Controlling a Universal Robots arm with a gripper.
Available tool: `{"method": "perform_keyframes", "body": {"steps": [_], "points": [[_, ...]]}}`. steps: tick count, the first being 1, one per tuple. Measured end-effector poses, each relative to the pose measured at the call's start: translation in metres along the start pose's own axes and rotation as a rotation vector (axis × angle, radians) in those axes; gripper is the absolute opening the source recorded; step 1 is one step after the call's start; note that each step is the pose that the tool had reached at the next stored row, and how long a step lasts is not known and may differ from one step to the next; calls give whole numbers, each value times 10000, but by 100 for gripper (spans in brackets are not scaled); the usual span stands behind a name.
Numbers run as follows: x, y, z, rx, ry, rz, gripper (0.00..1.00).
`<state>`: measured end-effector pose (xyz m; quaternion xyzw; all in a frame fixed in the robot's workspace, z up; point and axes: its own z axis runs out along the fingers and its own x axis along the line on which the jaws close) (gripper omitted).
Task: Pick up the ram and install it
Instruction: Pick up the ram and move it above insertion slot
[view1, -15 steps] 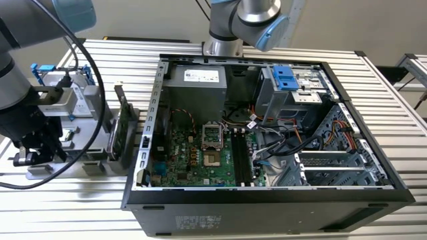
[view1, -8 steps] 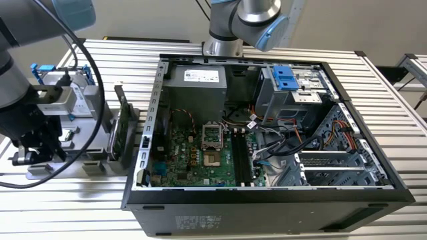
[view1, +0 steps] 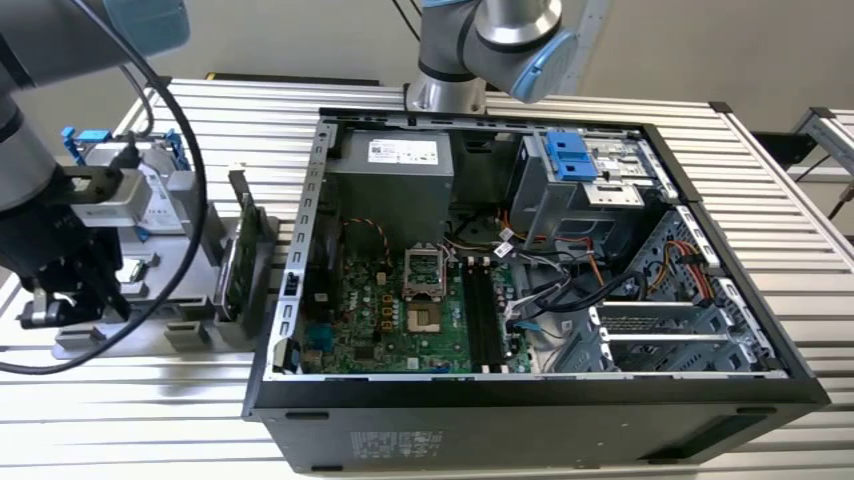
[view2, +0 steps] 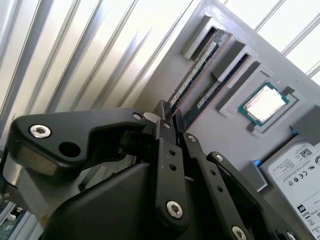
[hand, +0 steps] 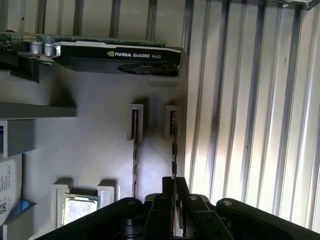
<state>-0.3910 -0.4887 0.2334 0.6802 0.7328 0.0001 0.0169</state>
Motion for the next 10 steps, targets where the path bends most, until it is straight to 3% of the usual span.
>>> {"method": "perform_keyframes", "body": {"steps": [10], "points": [[-1, 1, -66, 0, 0, 7, 0]]}}
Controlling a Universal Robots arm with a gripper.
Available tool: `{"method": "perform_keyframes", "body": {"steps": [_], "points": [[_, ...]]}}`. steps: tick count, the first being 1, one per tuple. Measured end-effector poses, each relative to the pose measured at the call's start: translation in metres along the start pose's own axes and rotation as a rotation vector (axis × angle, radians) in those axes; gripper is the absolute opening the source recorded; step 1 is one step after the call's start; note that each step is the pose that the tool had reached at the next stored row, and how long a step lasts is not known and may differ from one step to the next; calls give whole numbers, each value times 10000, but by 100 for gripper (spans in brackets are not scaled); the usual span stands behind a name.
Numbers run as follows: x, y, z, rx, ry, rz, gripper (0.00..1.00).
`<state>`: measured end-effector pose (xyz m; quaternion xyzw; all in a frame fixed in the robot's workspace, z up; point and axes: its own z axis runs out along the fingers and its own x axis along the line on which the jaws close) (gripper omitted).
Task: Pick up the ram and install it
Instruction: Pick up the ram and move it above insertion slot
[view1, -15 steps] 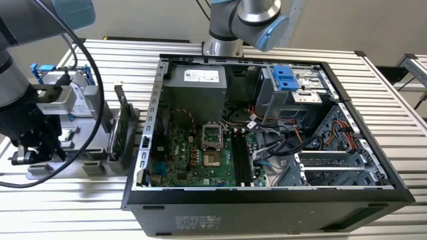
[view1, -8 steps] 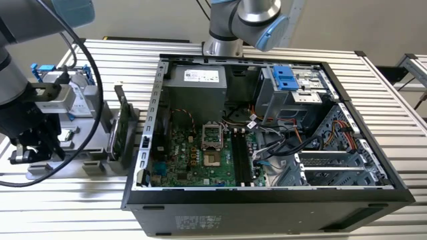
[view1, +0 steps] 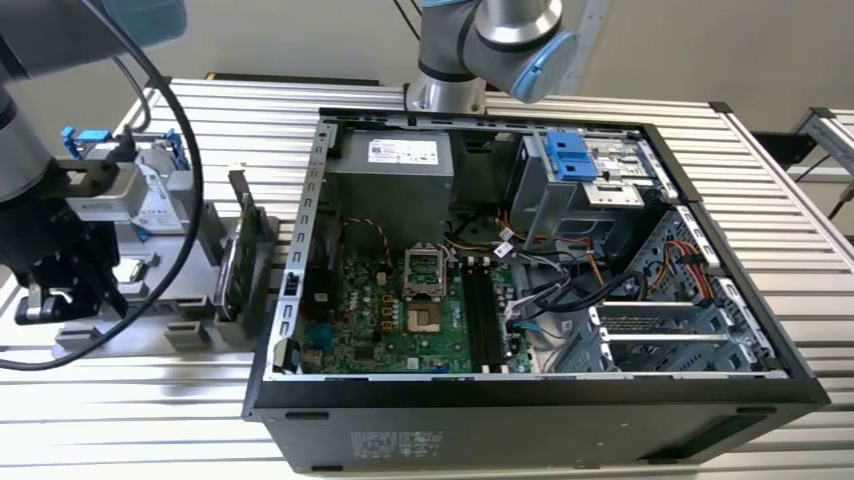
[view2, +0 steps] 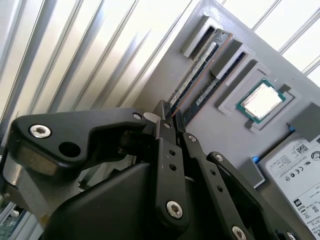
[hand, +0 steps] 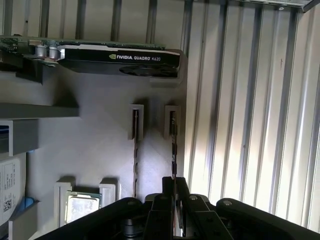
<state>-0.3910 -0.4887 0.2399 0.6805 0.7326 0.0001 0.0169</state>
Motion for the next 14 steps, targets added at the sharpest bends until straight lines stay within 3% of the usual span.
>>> {"method": "perform_keyframes", "body": {"steps": [14], "points": [[-3, 3, -104, 0, 0, -1, 0]]}}
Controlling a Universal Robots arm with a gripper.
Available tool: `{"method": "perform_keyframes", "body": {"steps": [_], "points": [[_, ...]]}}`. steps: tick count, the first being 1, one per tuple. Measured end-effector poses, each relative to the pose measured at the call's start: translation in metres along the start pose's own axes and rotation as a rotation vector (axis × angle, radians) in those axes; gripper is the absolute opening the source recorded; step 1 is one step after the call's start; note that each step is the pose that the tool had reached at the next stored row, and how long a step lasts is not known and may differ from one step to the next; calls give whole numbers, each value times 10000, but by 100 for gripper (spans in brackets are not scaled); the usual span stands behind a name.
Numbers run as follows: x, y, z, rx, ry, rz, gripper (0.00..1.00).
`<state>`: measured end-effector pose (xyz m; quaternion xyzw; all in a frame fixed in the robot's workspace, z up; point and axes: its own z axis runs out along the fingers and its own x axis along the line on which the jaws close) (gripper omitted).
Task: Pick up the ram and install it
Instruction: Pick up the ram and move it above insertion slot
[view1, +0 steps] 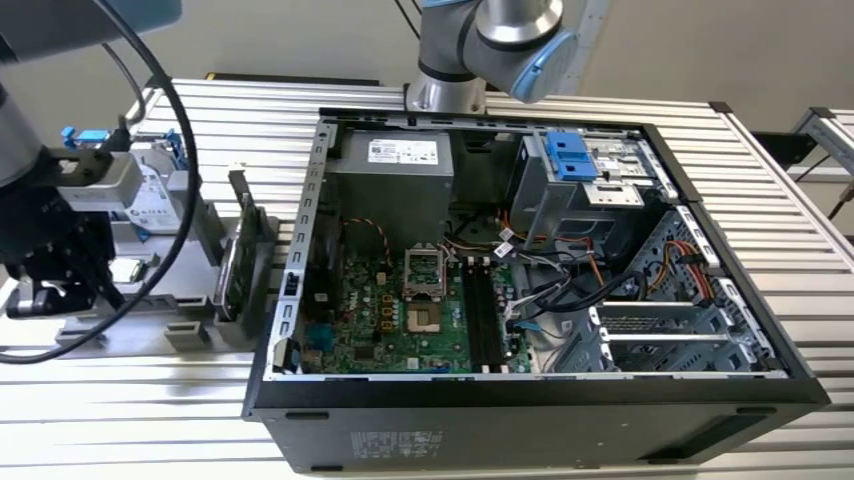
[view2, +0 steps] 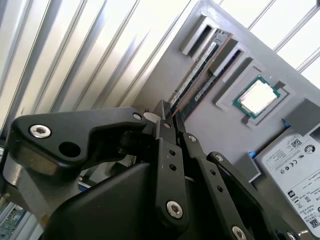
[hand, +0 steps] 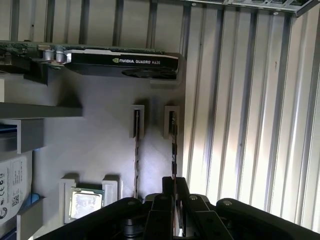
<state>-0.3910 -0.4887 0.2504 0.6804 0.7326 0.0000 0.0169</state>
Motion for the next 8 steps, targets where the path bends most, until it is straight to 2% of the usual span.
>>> {"method": "perform_keyframes", "body": {"steps": [8], "points": [[-1, 1, -56, -1, 0, 0, 0]]}}
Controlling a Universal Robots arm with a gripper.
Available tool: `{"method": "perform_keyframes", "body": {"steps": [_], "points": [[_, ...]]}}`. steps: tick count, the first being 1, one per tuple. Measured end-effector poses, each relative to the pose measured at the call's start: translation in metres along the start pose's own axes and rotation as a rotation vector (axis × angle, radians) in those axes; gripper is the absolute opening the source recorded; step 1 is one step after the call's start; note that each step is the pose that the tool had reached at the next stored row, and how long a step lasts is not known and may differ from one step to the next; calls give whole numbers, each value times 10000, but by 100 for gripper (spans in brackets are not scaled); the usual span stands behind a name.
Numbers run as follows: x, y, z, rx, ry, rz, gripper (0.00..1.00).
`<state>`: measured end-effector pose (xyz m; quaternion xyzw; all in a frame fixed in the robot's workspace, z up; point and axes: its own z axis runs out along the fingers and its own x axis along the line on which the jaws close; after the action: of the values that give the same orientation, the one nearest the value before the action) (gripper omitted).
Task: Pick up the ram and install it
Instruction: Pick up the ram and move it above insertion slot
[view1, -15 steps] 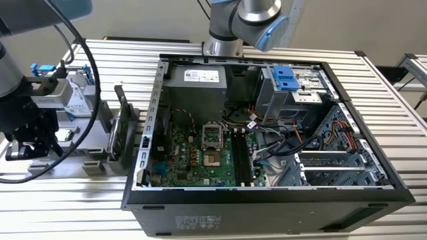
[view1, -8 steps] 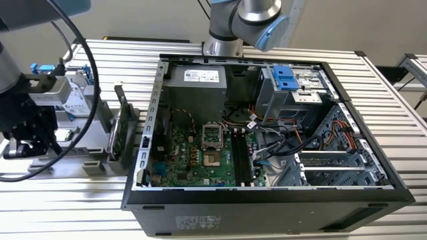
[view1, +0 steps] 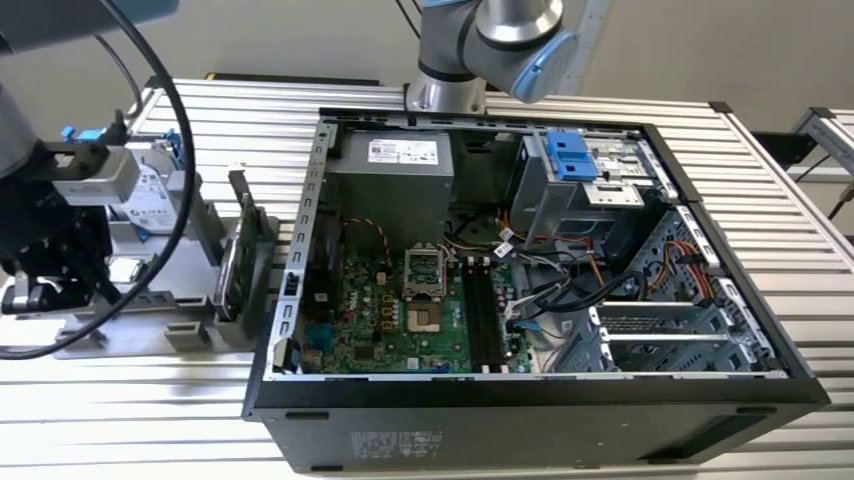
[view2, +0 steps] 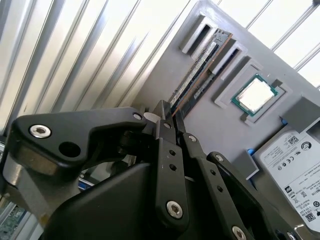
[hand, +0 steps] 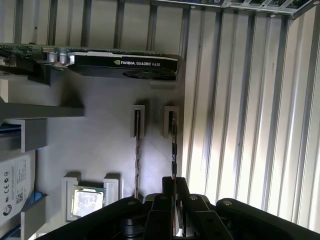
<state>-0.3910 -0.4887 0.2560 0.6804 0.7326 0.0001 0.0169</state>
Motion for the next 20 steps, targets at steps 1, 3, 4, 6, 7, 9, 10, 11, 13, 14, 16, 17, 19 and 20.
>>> {"method": "perform_keyframes", "body": {"steps": [1, 3, 4, 6, 7, 9, 10, 11, 13, 14, 16, 17, 19, 20], "points": [[0, 0, -7, 0, 0, 0, 0], [-1, 1, -22, 1, -1, 0, 0], [-1, 1, -30, 1, 0, 0, 0], [-1, 1, -43, 1, -1, 0, 0], [-1, 1, -51, 0, 0, 0, 0], [-2, 1, -64, 0, 0, 0, 0], [-2, 2, -72, 1, -1, 0, 0], [-2, 2, -78, 1, -1, 0, 0], [-2, 2, -90, 0, 0, 0, 0], [-3, 2, -96, -1, 0, 0, 0], [-3, 3, -111, 0, 0, 0, 0], [-3, 3, -118, 1, -1, 0, 0], [-3, 3, -132, 1, -1, 0, 0], [-3, 3, -137, -1, 0, 0, 0]]}}
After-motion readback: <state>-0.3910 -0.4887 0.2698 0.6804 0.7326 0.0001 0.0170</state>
